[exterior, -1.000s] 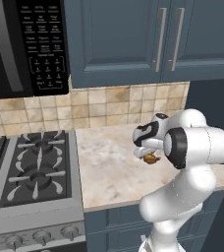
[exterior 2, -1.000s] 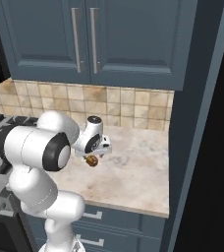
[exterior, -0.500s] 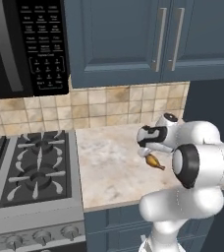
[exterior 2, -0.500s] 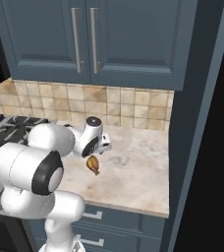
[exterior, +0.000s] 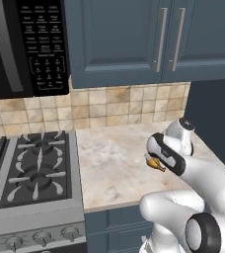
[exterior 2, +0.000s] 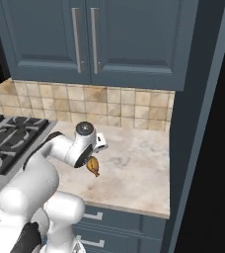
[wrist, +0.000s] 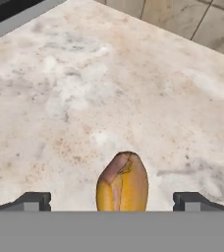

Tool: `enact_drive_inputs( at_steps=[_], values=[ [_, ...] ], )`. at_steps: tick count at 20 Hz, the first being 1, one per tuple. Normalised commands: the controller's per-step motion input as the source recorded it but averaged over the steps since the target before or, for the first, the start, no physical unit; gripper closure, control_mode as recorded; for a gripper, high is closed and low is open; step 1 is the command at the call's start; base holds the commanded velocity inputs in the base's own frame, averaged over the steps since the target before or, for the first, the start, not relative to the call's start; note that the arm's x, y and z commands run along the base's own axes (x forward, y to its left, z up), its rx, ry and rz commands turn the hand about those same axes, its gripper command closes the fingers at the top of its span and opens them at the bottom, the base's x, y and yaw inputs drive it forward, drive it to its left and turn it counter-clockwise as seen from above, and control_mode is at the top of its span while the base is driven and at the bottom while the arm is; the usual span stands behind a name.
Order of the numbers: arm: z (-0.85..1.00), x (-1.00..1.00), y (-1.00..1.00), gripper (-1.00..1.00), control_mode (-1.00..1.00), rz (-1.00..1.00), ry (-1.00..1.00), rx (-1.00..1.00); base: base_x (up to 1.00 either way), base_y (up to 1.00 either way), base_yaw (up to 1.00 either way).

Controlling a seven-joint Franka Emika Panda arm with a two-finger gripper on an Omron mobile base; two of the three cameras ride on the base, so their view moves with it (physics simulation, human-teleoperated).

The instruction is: Open the fridge, remove the kiwi, sweet potato, and chicken drumstick, and place them on any counter.

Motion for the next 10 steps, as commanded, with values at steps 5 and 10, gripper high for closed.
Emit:
enact_drive_inputs(
  at_steps=[5,10],
  values=[
    [0.96,-0.6,0.0,-1.0,-1.0,0.0,-0.02,0.0,0.0,0.0,0.0],
    [0.93,-0.63,0.0,-1.0,-1.0,0.0,0.0,0.0,0.0,0.0,0.0]
  ],
)
